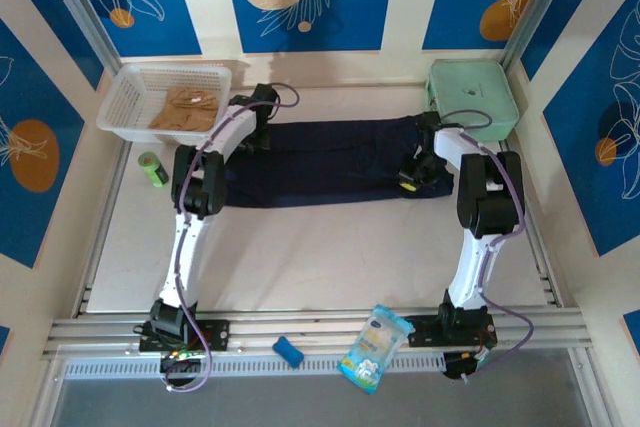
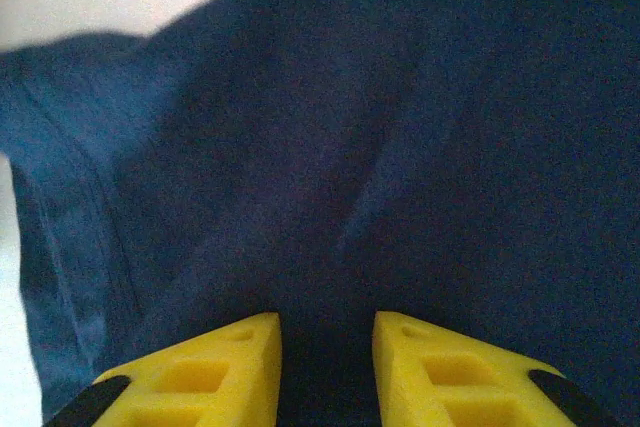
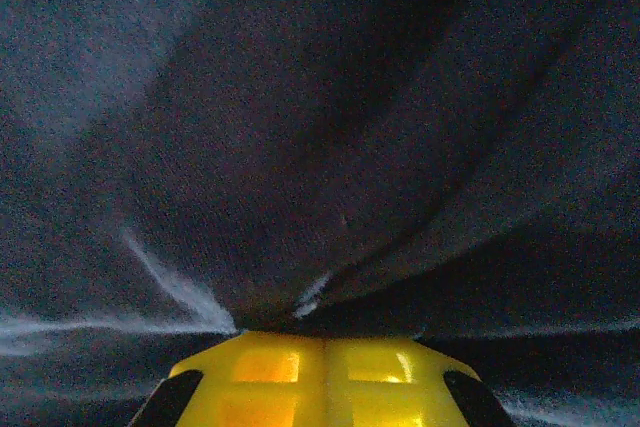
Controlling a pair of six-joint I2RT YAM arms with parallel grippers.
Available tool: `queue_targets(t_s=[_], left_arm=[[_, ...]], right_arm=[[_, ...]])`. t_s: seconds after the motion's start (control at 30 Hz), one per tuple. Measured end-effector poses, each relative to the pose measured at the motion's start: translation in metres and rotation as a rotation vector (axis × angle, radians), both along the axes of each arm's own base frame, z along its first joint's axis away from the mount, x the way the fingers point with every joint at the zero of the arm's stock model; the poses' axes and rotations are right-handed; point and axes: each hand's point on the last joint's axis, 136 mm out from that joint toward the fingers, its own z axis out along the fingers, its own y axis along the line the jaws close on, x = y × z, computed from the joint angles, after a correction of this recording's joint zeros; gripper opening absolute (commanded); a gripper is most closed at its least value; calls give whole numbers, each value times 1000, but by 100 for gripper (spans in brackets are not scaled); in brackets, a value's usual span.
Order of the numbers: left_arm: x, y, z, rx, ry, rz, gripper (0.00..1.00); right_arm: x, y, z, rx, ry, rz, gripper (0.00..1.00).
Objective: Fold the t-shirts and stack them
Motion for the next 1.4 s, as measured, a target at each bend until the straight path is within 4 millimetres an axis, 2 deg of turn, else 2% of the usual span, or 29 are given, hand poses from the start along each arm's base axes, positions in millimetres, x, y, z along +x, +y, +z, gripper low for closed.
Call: queue_targets(t_s=[0.23, 0.33, 0.5, 0.6, 0.8, 0.9, 1.0, 1.23, 1.33, 1.4], left_arm=[[-56, 3, -3, 28, 32, 11, 29], [-87, 5, -4, 32, 49, 27, 29], [-139, 7, -6, 26, 75, 63, 33], [-172, 0, -7, 7, 91, 72, 35], [-237, -36, -9, -86, 121, 54, 37], [-262, -59, -11, -151, 132, 47, 39], [-280, -82, -12, -199, 147, 37, 41], [-311, -133, -7, -291, 202, -18, 46], [-313, -149, 7, -314, 208, -46, 50], [-309, -158, 23, -335, 190, -64, 54]], right_arm=[[38, -2, 1, -29, -20, 50, 0], [57, -1, 2, -36, -35, 83, 0], [100, 1, 3, -43, -76, 132, 0], [128, 4, 4, -38, -108, 150, 0], [175, 16, 6, 11, -183, 171, 4], [189, 22, 7, 43, -217, 177, 8], [190, 25, 7, 78, -219, 169, 10], [194, 27, 12, 173, -233, 139, 9], [195, 29, 18, 205, -240, 134, 8], [195, 28, 25, 218, -250, 133, 6]])
